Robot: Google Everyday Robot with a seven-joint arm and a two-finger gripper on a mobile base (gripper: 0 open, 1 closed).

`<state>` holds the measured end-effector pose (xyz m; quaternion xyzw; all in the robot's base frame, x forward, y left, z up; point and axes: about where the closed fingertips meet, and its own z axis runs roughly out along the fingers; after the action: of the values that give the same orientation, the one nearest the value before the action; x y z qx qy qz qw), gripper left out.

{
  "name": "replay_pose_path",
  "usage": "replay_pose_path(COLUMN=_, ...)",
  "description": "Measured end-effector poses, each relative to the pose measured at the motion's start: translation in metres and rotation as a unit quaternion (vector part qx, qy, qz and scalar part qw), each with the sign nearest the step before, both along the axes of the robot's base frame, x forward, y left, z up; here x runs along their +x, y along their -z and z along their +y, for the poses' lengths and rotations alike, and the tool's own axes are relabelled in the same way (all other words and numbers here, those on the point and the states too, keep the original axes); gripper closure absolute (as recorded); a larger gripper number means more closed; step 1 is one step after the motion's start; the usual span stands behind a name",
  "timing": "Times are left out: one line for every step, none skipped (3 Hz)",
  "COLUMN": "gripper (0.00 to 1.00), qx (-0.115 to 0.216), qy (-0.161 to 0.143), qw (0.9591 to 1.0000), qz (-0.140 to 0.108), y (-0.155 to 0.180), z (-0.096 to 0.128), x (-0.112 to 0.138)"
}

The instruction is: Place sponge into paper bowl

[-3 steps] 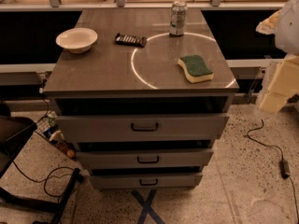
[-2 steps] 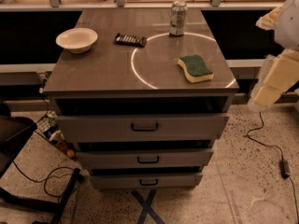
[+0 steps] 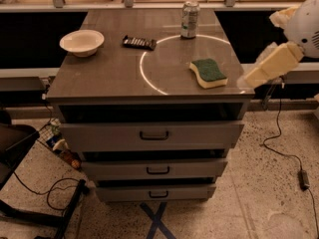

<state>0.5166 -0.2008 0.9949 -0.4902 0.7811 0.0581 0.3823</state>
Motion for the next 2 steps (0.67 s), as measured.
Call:
replay_pose_path(gripper=0.0, qx=0.129, qy=-0.001, qw=0.9883, qz=-0.081, y=-0.004, z=0.021, x=0.038)
replay_pose_path(gripper=0.0, qx=0.173, qy=0.006, qw=0.9756, qz=-0.135, y=-0.008, z=0.025, x=0.055)
